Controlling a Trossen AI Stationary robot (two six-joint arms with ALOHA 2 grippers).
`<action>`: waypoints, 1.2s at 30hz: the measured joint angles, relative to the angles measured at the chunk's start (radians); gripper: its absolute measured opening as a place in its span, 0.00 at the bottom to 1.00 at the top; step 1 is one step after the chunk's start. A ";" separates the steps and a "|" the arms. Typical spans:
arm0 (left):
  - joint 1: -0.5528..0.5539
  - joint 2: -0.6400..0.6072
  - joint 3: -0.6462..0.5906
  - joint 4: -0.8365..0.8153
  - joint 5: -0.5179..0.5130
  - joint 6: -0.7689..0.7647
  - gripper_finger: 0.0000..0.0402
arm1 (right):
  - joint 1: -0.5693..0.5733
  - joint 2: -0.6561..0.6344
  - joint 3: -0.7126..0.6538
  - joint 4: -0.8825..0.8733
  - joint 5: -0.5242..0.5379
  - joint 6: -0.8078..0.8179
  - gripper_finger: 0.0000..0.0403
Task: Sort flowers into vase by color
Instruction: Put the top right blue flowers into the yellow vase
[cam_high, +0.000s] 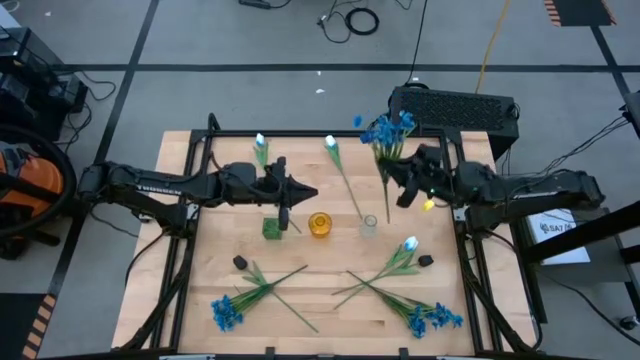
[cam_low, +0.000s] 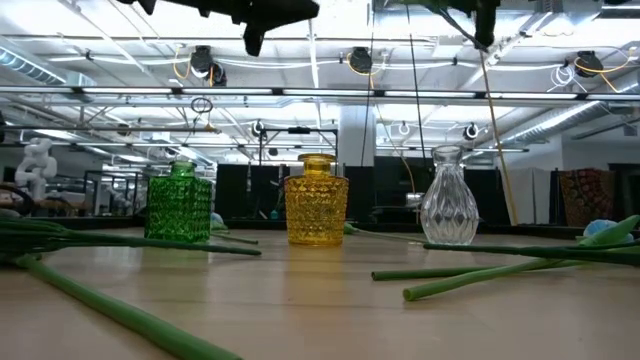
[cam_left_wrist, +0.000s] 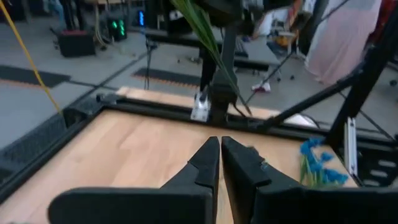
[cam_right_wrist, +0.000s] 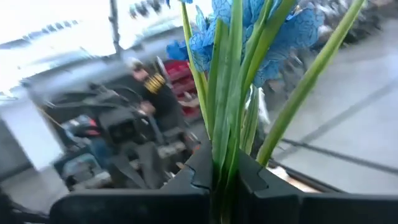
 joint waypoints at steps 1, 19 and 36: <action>-0.015 0.011 0.000 0.028 -0.018 0.000 0.08 | 0.012 0.018 -0.012 0.054 0.000 -0.010 0.03; -0.137 0.364 0.022 0.619 -0.047 0.028 0.61 | 0.105 0.329 -0.022 0.533 -0.182 -0.119 0.03; -0.137 0.458 0.050 0.617 -0.046 0.025 0.59 | 0.109 0.440 -0.022 0.688 -0.211 -0.183 0.03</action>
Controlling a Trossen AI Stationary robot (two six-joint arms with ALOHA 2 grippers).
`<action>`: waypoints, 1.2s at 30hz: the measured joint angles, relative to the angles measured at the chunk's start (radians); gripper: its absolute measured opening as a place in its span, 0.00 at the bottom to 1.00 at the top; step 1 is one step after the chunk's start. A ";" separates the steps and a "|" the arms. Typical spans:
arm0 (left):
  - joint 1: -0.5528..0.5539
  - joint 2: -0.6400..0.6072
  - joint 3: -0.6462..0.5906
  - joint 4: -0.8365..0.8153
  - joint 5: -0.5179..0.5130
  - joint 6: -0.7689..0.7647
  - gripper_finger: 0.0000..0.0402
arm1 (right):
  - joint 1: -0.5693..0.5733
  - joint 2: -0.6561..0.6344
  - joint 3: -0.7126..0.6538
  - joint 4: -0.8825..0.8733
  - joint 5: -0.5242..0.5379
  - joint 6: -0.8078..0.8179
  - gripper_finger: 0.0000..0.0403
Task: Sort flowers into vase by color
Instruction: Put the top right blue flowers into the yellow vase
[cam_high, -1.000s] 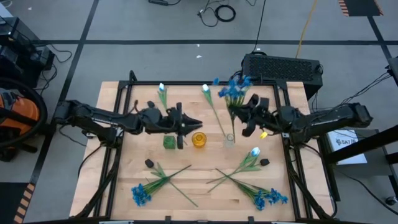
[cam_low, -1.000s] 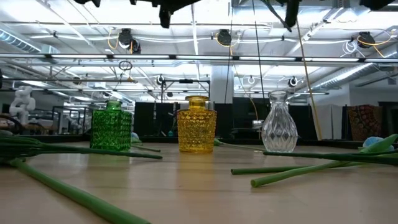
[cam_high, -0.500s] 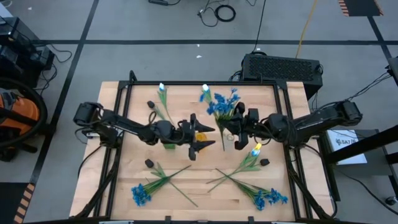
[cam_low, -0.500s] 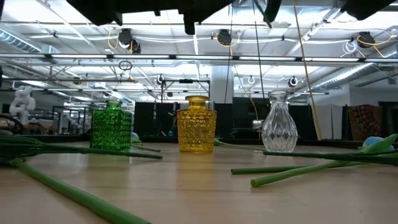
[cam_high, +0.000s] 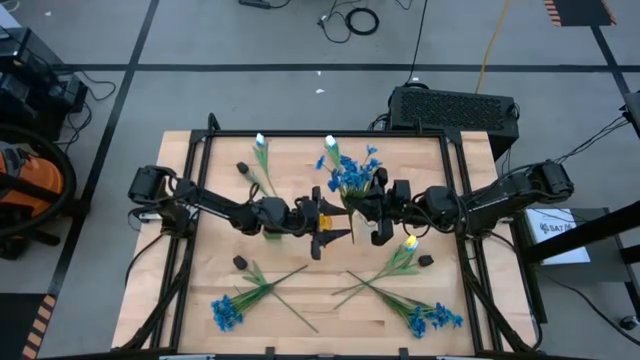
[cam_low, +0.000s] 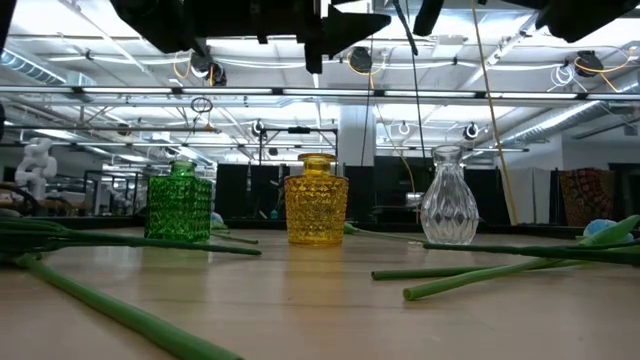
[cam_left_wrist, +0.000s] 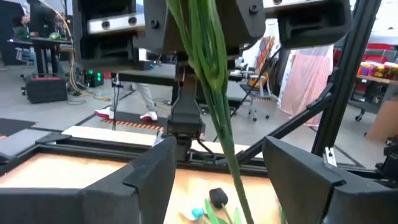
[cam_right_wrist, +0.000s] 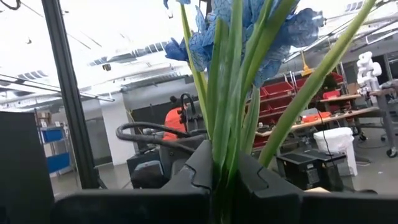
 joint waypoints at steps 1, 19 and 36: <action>0.001 0.001 0.000 -0.001 0.000 0.000 0.57 | 0.000 0.000 0.000 0.001 0.000 -0.008 0.03; 0.001 0.016 0.012 0.017 0.029 -0.063 0.21 | 0.000 -0.001 0.000 -0.019 0.001 -0.068 0.03; 0.007 0.082 0.079 0.001 0.088 -0.101 0.03 | 0.002 -0.003 0.001 -0.042 -0.002 -0.095 0.03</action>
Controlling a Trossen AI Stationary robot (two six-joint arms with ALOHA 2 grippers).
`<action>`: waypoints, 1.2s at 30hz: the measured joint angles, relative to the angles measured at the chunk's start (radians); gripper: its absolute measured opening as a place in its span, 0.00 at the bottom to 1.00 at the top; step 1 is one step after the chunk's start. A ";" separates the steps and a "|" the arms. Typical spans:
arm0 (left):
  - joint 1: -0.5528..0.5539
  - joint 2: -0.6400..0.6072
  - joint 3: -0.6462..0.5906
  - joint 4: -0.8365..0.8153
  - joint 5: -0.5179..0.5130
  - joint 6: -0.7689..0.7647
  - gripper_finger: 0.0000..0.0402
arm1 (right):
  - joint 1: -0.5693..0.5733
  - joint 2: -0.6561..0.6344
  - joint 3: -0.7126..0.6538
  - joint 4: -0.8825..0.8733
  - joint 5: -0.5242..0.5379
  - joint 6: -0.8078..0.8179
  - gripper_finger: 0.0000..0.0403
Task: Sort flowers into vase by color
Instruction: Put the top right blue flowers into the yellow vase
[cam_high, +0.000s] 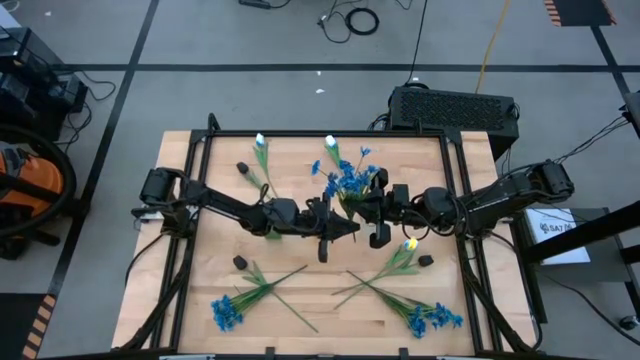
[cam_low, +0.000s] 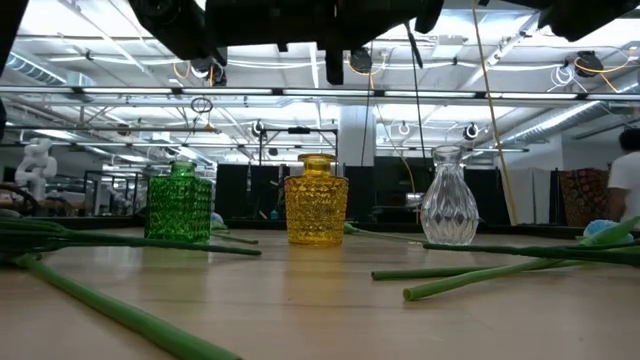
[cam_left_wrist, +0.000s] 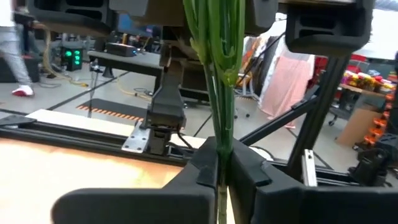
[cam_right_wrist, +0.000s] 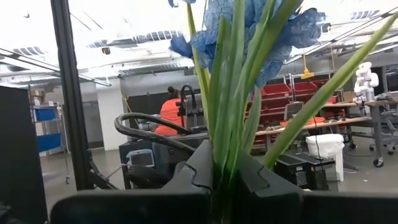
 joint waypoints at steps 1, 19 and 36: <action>0.003 0.000 0.000 -0.006 0.008 -0.002 0.03 | 0.000 0.000 0.000 -0.001 0.000 0.000 0.03; 0.038 -0.007 0.000 -0.106 0.069 -0.003 0.04 | -0.002 -0.244 0.000 -0.523 0.011 0.237 0.51; 0.044 -0.008 0.000 -0.149 0.074 -0.002 0.04 | -0.003 -0.182 -0.001 -0.470 -0.078 0.205 0.74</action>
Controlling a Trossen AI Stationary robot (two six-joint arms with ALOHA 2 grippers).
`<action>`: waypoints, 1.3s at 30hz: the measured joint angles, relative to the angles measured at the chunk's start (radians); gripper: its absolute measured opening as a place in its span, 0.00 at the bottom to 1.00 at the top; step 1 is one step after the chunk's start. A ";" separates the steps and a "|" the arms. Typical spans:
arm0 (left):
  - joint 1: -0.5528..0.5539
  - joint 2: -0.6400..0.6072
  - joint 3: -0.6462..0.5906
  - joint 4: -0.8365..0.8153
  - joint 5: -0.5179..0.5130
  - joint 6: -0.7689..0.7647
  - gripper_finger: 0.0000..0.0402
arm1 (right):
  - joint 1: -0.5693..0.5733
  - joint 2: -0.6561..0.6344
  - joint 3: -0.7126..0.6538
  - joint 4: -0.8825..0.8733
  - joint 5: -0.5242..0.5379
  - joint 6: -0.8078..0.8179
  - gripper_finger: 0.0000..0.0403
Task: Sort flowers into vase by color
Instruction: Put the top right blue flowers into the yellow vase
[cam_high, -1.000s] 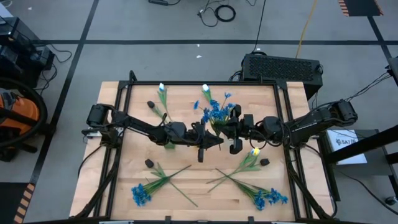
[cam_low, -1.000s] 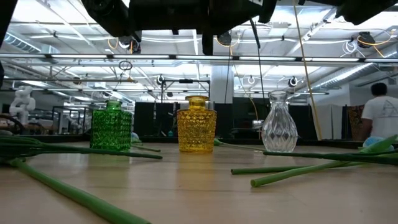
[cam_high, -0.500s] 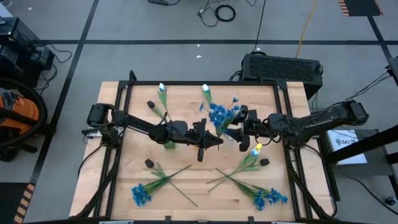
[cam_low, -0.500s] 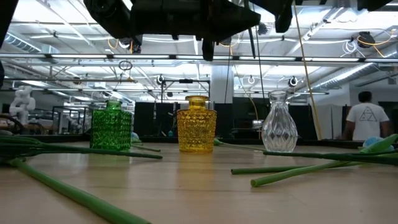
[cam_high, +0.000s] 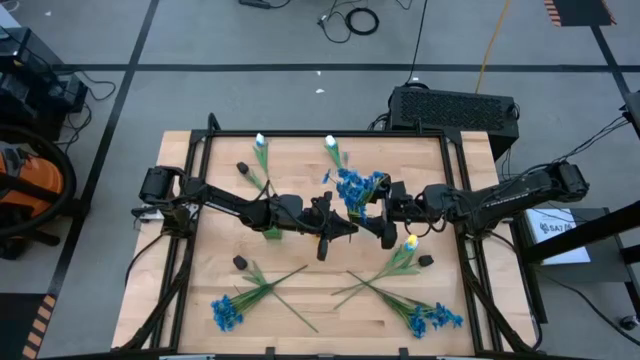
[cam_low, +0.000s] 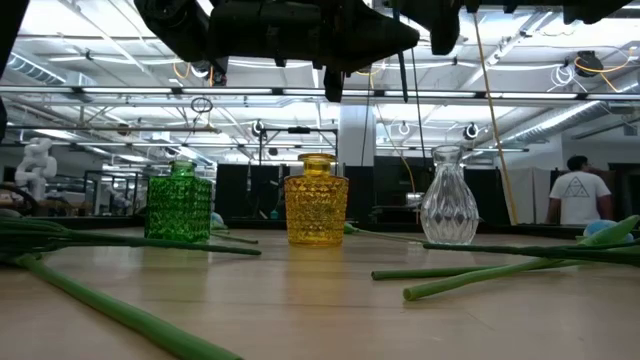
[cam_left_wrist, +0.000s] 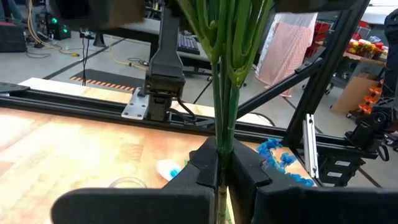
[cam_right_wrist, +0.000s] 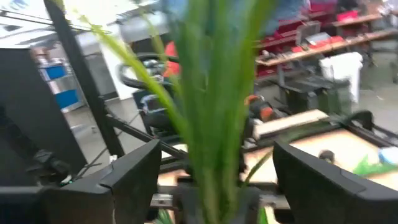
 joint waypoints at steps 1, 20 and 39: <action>0.001 0.000 0.000 0.000 0.000 0.000 0.04 | 0.000 0.000 0.000 0.004 -0.001 -0.006 0.73; 0.005 0.000 0.000 -0.004 0.003 0.000 0.04 | -0.015 -0.038 0.000 -0.058 0.001 0.045 0.28; 0.037 -0.078 0.000 -0.157 0.040 -0.106 0.35 | -0.015 -0.080 0.000 -0.089 0.004 -0.018 0.01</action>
